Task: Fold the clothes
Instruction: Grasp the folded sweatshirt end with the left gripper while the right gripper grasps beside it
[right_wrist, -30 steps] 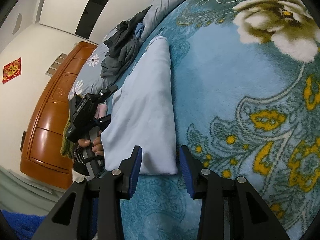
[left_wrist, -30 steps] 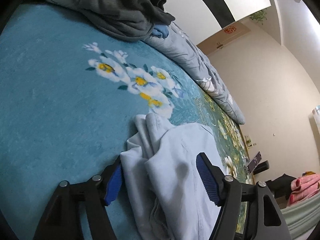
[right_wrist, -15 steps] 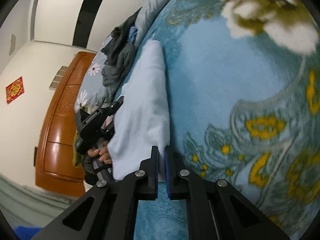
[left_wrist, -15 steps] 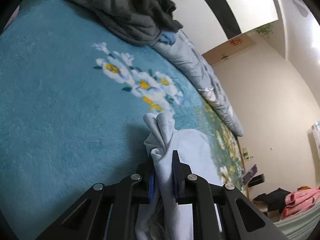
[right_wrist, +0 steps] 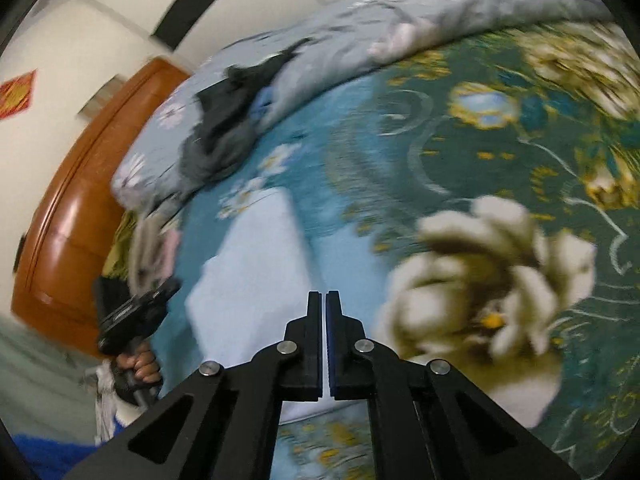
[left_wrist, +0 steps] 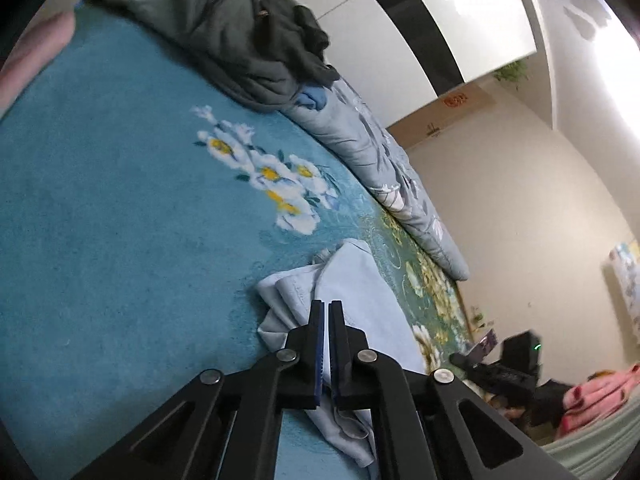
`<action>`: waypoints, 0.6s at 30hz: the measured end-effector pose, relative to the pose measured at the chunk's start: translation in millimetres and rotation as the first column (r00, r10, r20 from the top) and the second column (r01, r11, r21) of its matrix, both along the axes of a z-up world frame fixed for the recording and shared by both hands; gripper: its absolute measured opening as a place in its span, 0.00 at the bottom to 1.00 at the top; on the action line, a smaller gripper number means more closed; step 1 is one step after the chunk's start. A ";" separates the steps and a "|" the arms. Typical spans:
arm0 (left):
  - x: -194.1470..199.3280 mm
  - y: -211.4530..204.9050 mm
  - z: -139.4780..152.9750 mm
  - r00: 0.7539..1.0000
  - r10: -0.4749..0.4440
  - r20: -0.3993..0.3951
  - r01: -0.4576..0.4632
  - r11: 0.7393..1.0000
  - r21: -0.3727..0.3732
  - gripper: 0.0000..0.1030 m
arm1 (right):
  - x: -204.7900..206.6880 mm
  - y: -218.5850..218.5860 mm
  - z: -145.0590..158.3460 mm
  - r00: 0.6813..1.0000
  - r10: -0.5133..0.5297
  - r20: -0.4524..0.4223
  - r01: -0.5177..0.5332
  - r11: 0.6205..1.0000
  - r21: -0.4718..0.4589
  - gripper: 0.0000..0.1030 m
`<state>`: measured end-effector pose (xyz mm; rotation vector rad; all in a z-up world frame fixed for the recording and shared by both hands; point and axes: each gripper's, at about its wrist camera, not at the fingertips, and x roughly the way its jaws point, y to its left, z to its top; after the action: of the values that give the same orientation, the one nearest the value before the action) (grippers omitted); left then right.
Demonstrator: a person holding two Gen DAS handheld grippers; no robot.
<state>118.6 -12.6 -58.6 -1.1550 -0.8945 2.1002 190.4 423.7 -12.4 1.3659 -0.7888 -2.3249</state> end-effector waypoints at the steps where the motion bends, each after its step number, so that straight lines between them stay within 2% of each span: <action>1: -1.7 -0.5 -0.5 1.000 -0.003 0.001 0.003 1.000 -0.007 0.02 | 4.7 1.8 -2.2 1.000 -0.014 -0.004 0.014 1.000 -0.015 0.02; 4: -11.5 4.1 -1.7 0.999 -0.032 0.009 0.032 0.998 -0.046 0.06 | 18.8 7.4 -8.7 0.998 -0.057 -0.016 0.056 0.997 -0.059 0.03; 6: -20.3 8.6 -2.8 0.998 -0.060 0.020 0.061 0.996 -0.068 0.14 | 32.7 1.6 -13.4 0.996 -0.082 -0.022 0.080 0.994 -0.080 0.04; 7: -25.1 10.9 -3.0 0.997 -0.075 0.022 0.077 0.994 -0.080 0.25 | 40.9 -2.6 -17.0 0.995 -0.098 -0.018 0.096 0.991 -0.093 0.04; 8: -30.4 13.7 -3.3 0.995 -0.095 0.023 0.097 0.991 -0.091 0.41 | 50.2 -6.1 -21.3 0.992 -0.122 -0.011 0.120 0.987 -0.106 0.04; 10: -42.1 20.8 -5.4 0.989 -0.143 0.033 0.146 0.983 -0.109 0.52 | 68.9 -13.0 -30.7 0.984 -0.176 0.007 0.175 0.975 -0.136 0.04; 13: -59.7 32.7 -11.1 0.977 -0.207 0.058 0.213 0.969 -0.127 0.59 | 90.3 -21.2 -44.6 0.962 -0.271 0.048 0.275 0.942 -0.193 0.07; 16: -77.0 44.1 -19.2 0.964 -0.250 0.092 0.261 0.955 -0.139 0.61 | 104.4 -36.3 -56.8 0.940 -0.331 0.086 0.342 0.913 -0.223 0.27; 18: -87.2 52.5 -26.5 0.952 -0.281 0.119 0.295 0.948 -0.122 0.61 | 106.5 -46.9 -61.8 0.929 -0.357 0.099 0.370 0.903 -0.219 0.29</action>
<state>31.4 39.9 -85.2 -1.3831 -0.5867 1.9014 296.8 376.8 -74.2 1.2720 -1.3952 -2.3654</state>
